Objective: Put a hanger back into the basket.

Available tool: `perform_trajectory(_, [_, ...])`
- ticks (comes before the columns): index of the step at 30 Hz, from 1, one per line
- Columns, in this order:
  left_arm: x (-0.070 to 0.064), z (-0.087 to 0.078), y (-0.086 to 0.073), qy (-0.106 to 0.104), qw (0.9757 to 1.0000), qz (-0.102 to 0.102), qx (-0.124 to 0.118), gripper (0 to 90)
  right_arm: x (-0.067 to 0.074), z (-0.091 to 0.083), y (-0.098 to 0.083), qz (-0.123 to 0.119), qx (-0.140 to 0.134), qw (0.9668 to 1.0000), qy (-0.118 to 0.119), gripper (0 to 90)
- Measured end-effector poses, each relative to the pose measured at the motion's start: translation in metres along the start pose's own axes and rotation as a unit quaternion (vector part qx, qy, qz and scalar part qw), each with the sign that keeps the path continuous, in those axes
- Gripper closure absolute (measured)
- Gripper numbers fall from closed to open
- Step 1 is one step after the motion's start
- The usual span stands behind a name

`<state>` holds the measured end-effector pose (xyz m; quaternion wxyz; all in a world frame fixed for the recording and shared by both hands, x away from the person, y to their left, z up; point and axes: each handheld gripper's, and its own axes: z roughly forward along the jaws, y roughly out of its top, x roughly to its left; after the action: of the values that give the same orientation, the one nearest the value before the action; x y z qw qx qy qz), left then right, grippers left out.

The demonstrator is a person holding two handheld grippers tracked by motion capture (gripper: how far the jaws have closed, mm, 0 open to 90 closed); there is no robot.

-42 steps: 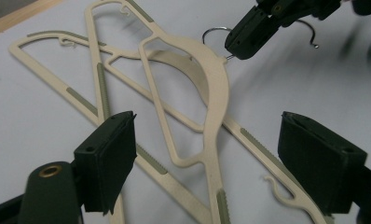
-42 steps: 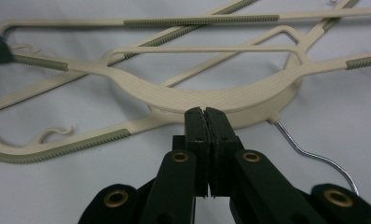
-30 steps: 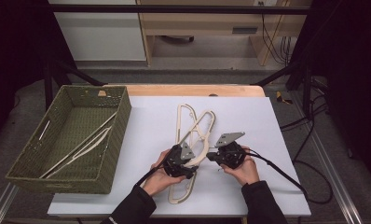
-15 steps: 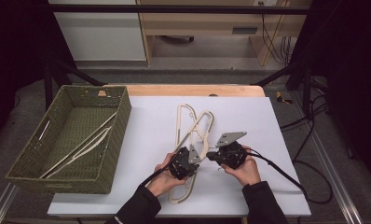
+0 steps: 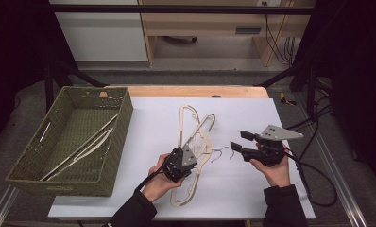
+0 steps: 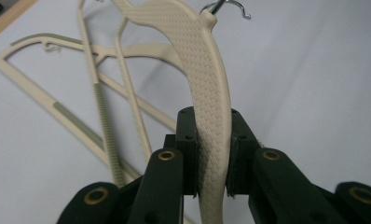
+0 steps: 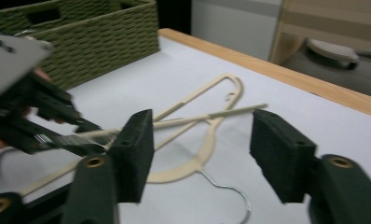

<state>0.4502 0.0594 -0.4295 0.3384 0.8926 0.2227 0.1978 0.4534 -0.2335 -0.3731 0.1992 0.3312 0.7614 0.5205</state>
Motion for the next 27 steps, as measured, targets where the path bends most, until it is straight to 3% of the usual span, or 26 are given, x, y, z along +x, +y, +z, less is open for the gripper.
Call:
perform_trajectory(4, [0.008,-0.013,-0.002,0.017,0.9997,-0.017,-0.010,80.5,-0.011,-0.009,-0.009,0.021,-0.008,0.9994,-0.024,29.7])
perform_trajectory(7, [0.017,-0.020,-0.004,0.030,0.9987,-0.037,-0.019,81.9,-0.015,-0.010,-0.014,0.029,-0.007,0.9991,-0.029,25.7])
perform_trajectory(13, [0.031,-0.029,-0.009,0.048,0.9970,-0.056,-0.025,84.6,-0.016,-0.009,-0.020,0.036,0.002,0.9989,-0.032,19.7])
perform_trajectory(17, [0.039,-0.036,-0.011,0.036,0.9952,-0.079,-0.044,86.0,-0.016,-0.010,-0.022,0.034,0.000,0.9989,-0.031,12.7])
perform_trajectory(23, [0.044,-0.060,-0.008,0.040,0.9944,-0.076,-0.062,86.0,-0.016,-0.013,-0.024,0.039,-0.001,0.9988,-0.031,9.0])
perform_trajectory(27, [0.049,-0.080,-0.002,0.035,0.9924,-0.083,-0.084,86.0,-0.016,-0.015,-0.024,0.039,-0.006,0.9988,-0.030,7.3])
